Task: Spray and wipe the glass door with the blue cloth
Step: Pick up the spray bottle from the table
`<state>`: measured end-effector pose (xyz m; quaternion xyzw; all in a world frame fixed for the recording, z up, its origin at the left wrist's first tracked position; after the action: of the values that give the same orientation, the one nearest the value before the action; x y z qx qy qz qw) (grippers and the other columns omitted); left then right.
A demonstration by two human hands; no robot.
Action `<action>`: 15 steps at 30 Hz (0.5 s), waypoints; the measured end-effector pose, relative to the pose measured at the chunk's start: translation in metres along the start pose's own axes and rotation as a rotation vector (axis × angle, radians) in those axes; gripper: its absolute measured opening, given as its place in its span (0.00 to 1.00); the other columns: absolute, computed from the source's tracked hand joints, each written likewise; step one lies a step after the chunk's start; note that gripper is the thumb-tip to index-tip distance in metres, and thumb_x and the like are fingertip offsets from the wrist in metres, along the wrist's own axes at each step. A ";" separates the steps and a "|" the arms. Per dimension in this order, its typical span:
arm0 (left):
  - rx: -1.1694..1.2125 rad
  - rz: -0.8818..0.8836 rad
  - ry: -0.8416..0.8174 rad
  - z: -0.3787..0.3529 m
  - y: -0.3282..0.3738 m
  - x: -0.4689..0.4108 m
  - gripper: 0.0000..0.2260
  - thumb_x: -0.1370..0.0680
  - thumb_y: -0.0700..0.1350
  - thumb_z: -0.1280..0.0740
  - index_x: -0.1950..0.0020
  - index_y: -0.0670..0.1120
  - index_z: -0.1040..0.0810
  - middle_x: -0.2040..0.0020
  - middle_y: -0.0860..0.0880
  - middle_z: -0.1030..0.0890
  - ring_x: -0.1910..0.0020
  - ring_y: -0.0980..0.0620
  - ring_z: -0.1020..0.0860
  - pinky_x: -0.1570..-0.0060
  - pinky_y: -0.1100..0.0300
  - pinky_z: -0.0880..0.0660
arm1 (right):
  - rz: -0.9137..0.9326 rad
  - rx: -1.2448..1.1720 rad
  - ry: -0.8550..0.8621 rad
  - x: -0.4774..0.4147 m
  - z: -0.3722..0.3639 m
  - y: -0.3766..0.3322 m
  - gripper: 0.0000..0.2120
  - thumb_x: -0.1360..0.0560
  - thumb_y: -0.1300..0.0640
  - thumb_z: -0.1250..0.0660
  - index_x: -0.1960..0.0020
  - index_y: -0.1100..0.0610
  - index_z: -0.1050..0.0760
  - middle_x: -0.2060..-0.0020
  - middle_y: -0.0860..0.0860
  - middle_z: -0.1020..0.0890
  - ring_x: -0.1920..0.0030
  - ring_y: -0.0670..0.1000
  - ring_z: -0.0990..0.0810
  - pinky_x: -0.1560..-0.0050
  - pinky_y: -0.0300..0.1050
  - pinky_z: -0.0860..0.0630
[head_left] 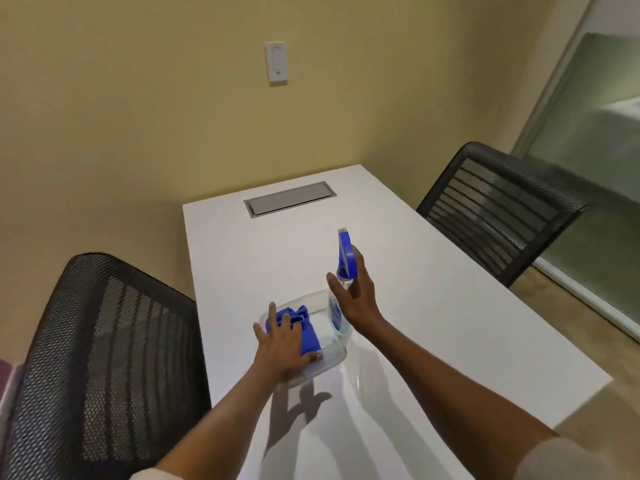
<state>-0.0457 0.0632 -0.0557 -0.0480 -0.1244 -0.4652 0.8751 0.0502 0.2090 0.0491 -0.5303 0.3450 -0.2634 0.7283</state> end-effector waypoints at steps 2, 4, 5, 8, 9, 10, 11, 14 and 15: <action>-0.034 -0.053 0.024 0.011 0.016 0.003 0.44 0.29 0.76 0.49 0.26 0.45 0.38 0.20 0.41 0.46 0.22 0.34 0.63 0.32 0.25 0.51 | -0.001 -0.002 0.053 0.009 0.015 -0.013 0.31 0.24 0.52 0.31 0.25 0.48 0.42 0.30 0.53 0.30 0.35 0.49 0.28 0.48 0.26 0.33; -0.042 -0.103 0.031 0.020 0.035 0.008 0.43 0.28 0.75 0.47 0.25 0.46 0.39 0.19 0.41 0.48 0.22 0.34 0.64 0.31 0.25 0.53 | -0.001 -0.001 0.120 0.019 0.034 -0.026 0.31 0.24 0.52 0.30 0.26 0.46 0.42 0.30 0.53 0.30 0.36 0.49 0.28 0.51 0.22 0.33; -0.047 -0.130 0.036 0.025 0.045 0.011 0.42 0.28 0.75 0.46 0.25 0.46 0.39 0.19 0.41 0.48 0.22 0.34 0.64 0.31 0.26 0.52 | 0.001 0.000 0.155 0.025 0.044 -0.033 0.31 0.25 0.53 0.30 0.28 0.44 0.43 0.30 0.53 0.30 0.37 0.47 0.29 0.53 0.20 0.33; -0.084 -0.233 0.057 0.037 0.078 0.021 0.39 0.25 0.69 0.41 0.24 0.45 0.42 0.20 0.40 0.48 0.22 0.34 0.58 0.31 0.27 0.47 | 0.005 0.058 0.255 0.047 0.081 -0.053 0.31 0.25 0.55 0.30 0.28 0.45 0.42 0.32 0.51 0.29 0.41 0.46 0.28 0.59 0.19 0.32; -0.097 -0.265 0.061 0.042 0.090 0.026 0.38 0.25 0.67 0.39 0.24 0.44 0.43 0.20 0.39 0.48 0.21 0.34 0.55 0.31 0.29 0.44 | 0.007 0.085 0.285 0.056 0.095 -0.059 0.31 0.25 0.55 0.30 0.27 0.47 0.42 0.34 0.50 0.28 0.43 0.46 0.27 0.58 0.20 0.32; -0.106 -0.296 0.066 0.046 0.103 0.031 0.37 0.24 0.64 0.37 0.25 0.44 0.43 0.20 0.39 0.48 0.22 0.35 0.51 0.31 0.30 0.42 | 0.009 0.105 0.316 0.066 0.109 -0.065 0.31 0.25 0.56 0.30 0.27 0.48 0.41 0.36 0.49 0.27 0.46 0.46 0.25 0.57 0.21 0.33; -0.112 -0.329 0.073 0.050 0.117 0.036 0.35 0.24 0.62 0.36 0.25 0.43 0.43 0.21 0.38 0.47 0.23 0.35 0.47 0.32 0.31 0.40 | 0.011 0.123 0.347 0.077 0.123 -0.070 0.30 0.25 0.56 0.31 0.28 0.48 0.41 0.40 0.47 0.27 0.49 0.46 0.24 0.56 0.23 0.34; -0.122 -0.441 0.106 0.062 0.165 0.056 0.32 0.24 0.58 0.35 0.28 0.42 0.41 0.23 0.38 0.44 0.28 0.36 0.38 0.37 0.36 0.32 | 0.003 0.142 0.442 0.118 0.169 -0.087 0.24 0.25 0.56 0.32 0.33 0.44 0.36 0.50 0.44 0.24 0.55 0.43 0.22 0.59 0.28 0.31; -0.118 -0.478 0.114 0.064 0.182 0.064 0.31 0.24 0.58 0.35 0.29 0.42 0.40 0.24 0.38 0.42 0.30 0.36 0.36 0.39 0.37 0.30 | -0.001 0.141 0.478 0.133 0.185 -0.091 0.21 0.25 0.55 0.33 0.38 0.39 0.35 0.54 0.43 0.23 0.57 0.42 0.22 0.60 0.27 0.30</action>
<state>0.1281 0.1273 0.0290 -0.0418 -0.0551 -0.6673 0.7416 0.2759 0.1912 0.1434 -0.4008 0.4879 -0.4051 0.6612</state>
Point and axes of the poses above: each hand's wrist, its own x-axis away from the middle knuckle, its own z-axis out of the back of the hand, y = z × x, the point moved 5 cm from there along -x, towards the middle knuckle
